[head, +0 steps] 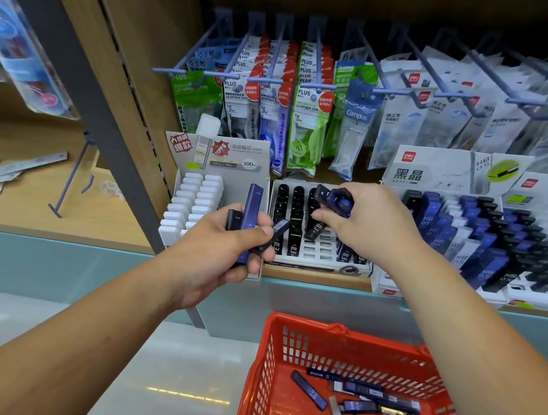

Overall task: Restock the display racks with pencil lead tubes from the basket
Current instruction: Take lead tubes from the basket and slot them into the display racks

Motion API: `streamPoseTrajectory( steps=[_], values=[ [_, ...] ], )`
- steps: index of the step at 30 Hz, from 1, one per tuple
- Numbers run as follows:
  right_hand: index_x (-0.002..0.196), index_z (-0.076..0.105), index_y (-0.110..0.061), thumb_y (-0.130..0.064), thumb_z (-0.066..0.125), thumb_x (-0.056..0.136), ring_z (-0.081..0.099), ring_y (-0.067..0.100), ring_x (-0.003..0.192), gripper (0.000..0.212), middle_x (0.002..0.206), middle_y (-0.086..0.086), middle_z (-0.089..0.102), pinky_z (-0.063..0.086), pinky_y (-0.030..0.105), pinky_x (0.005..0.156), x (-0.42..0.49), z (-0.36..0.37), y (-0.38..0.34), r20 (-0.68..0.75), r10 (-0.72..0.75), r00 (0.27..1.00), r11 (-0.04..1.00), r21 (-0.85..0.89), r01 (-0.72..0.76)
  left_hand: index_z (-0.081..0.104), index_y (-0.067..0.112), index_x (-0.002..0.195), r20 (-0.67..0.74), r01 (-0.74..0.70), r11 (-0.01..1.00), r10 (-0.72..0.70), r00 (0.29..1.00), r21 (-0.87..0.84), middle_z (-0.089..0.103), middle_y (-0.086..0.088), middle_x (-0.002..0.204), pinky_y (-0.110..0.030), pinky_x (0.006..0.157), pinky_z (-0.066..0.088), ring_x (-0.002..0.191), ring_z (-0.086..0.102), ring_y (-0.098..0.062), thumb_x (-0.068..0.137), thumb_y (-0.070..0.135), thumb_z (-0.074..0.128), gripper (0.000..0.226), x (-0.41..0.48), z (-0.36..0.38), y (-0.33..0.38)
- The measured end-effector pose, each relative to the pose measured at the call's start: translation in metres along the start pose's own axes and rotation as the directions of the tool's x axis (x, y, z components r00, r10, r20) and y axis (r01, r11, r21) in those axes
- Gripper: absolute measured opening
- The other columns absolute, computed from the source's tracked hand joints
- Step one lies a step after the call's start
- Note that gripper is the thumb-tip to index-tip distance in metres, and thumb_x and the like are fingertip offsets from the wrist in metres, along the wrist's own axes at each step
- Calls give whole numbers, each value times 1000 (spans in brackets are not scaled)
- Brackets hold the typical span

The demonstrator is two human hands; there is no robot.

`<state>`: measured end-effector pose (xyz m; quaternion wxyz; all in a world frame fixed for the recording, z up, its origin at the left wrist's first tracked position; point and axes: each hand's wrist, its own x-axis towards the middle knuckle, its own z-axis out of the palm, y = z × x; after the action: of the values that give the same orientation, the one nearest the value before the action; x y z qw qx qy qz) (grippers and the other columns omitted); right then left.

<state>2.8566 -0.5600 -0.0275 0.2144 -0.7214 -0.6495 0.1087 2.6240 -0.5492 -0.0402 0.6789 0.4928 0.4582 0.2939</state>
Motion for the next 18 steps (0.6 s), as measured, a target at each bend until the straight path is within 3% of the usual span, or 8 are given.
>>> streamPoseTrajectory(
  steps=[4, 8, 15, 18],
  values=[
    [85, 60, -27, -54, 76, 86, 55, 24, 83, 31, 78, -5, 59, 50, 36, 69, 3, 1, -4, -13, -4, 1000, 999, -35, 4, 67, 3, 115, 64, -16, 999, 18, 998, -45, 66, -11, 80, -18, 41, 27, 59, 46, -13, 94, 18, 70, 26, -2, 1, 2],
    [84, 57, -30, -50, 77, 87, 54, 24, 83, 28, 74, -12, 53, 45, 34, 67, 4, 3, -4, 9, -35, 999, 997, -75, 35, 66, 2, 118, 86, -30, 993, 40, 995, -110, 67, -8, 78, -15, 39, 25, 54, 43, -10, 92, 7, 69, 27, -5, 3, 7],
    [75, 56, -30, -36, 73, 91, 58, 24, 82, 25, 78, -11, 57, 55, 41, 76, 4, 5, 0, 53, -82, 995, 996, -16, 83, 69, -1, 114, -29, -25, 993, 22, 999, -113, 54, -5, 68, -17, 39, 16, 47, 33, -9, 101, 22, 65, 27, 0, 1, 7],
    [83, 62, -30, -36, 74, 90, 59, 25, 83, 15, 78, -9, 61, 55, 39, 76, 4, 5, 0, 113, -75, 991, 995, -63, 82, 71, 0, 116, -40, -19, 993, 14, 999, -120, 47, -1, 68, -19, 40, 15, 48, 32, -9, 98, 25, 68, 31, 0, 3, 6]
  ],
)
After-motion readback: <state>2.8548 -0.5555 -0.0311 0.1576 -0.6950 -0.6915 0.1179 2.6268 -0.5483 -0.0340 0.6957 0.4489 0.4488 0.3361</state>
